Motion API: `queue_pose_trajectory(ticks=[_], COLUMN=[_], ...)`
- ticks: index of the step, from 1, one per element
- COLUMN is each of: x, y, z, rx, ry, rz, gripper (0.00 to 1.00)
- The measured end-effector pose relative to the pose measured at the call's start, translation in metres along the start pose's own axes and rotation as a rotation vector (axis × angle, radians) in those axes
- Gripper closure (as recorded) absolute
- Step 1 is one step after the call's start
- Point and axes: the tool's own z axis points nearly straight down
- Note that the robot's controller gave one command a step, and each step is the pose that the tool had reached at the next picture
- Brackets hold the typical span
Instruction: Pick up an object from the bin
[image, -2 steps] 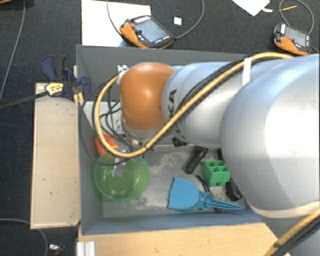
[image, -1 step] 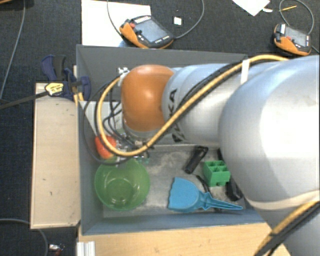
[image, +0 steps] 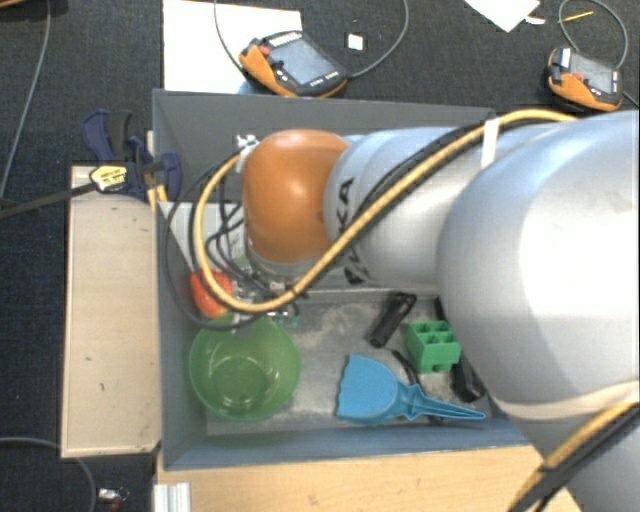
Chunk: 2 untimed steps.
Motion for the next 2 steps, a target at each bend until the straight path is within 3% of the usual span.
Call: queue_pose_trajectory(ticks=[1, 2], x=[0.014, 0.005], y=[-0.048, -0.012], z=[-0.122, -0.017], rx=[0.000, -0.001], ry=[0.001, 0.001], rz=[0.002, 0.005], gripper=[1.00, 1.00])
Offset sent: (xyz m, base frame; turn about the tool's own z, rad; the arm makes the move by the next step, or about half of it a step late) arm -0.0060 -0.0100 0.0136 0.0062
